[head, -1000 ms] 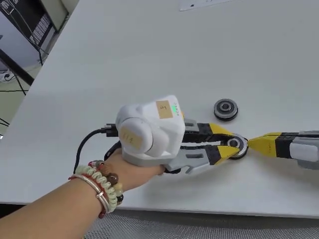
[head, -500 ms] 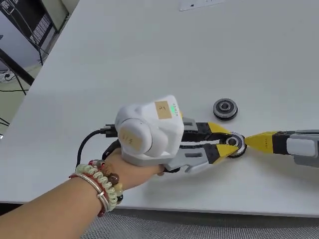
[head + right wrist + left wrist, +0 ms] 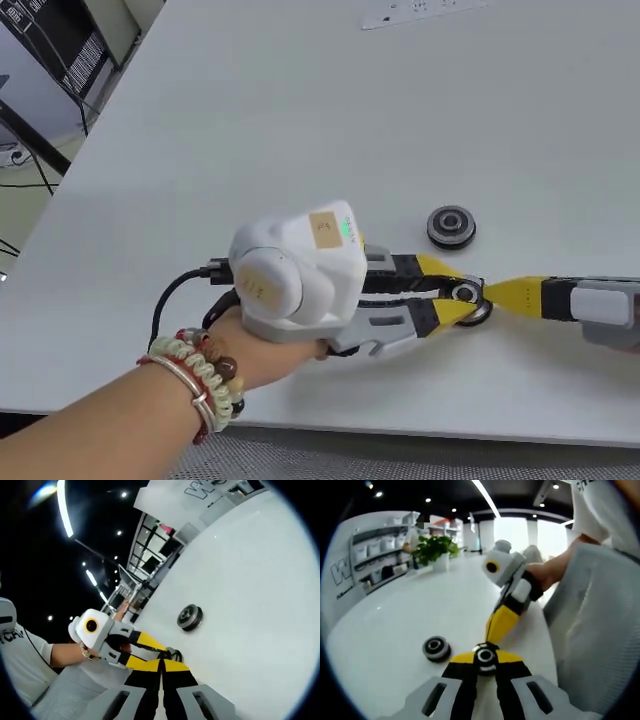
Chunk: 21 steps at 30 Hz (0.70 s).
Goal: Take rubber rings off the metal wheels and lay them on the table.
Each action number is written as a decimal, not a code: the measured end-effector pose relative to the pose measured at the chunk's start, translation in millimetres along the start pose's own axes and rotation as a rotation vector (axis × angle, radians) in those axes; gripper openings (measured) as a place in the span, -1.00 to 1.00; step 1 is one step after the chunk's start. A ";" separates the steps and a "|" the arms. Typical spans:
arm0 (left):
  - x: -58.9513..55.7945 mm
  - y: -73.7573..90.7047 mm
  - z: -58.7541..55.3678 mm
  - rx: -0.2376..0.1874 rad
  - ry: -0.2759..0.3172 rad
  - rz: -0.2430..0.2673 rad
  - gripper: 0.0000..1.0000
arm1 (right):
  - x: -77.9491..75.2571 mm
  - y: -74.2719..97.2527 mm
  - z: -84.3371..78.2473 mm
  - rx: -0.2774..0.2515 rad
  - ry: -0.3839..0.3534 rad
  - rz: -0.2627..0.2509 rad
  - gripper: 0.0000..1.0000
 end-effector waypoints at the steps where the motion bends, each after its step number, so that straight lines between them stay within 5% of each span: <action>1: 0.0 0.0 0.0 0.000 0.003 0.000 -0.72 | 0.2 0.0 0.3 -0.001 0.000 0.002 -1.00; 21: -1.0 -0.1 -0.2 -0.009 0.001 -0.006 -0.72 | 10.5 -5.9 1.2 -0.025 -0.011 0.069 -1.00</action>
Point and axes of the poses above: the centre of the closed fingertips' face, and the gripper's own axes: y roughly backward along the fingers, x roughly to its left, z roughly out of its top, the point moved 2 cm from there along y, roughly backward along the fingers, and after that the axes turned 15 degrees about z, right-handed, at the moved point
